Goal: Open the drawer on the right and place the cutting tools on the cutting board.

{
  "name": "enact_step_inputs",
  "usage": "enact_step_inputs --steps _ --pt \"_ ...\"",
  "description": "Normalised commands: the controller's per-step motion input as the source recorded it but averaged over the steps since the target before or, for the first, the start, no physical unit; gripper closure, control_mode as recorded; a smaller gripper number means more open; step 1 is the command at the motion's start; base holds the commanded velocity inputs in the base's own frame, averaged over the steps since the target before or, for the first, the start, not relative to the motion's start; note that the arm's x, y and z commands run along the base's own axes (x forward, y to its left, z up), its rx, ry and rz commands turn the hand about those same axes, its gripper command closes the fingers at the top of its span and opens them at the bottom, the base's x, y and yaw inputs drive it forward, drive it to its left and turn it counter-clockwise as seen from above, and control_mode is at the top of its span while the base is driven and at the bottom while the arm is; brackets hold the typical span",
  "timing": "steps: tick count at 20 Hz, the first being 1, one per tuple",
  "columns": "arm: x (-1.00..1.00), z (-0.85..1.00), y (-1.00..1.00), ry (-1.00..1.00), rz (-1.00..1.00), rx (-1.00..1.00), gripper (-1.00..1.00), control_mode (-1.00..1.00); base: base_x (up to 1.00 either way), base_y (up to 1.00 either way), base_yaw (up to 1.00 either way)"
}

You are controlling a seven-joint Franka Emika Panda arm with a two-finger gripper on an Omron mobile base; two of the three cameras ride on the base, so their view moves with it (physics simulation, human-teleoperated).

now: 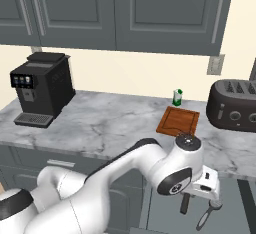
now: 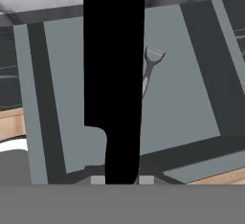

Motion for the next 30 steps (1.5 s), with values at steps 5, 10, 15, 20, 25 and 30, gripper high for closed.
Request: enact_step_inputs --steps 5,10,15,20,25,30 --pt "0.33 0.59 0.01 0.00 0.00 0.00 1.00 -1.00 0.00 0.00 0.00" --pt "0.60 0.31 0.16 0.00 0.00 0.00 1.00 -1.00 0.00 0.00 0.00" --pt "0.66 0.12 0.20 0.03 0.00 0.00 1.00 -1.00 0.00 0.00 0.00" --pt "0.41 0.01 0.18 0.01 0.00 0.00 1.00 -1.00 0.00 0.00 0.00" --pt "0.36 0.00 0.08 0.00 -0.01 0.00 1.00 -1.00 0.00 0.00 0.00" --pt "0.35 0.00 0.02 0.00 0.00 0.00 1.00 -1.00 0.00 0.00 0.00"
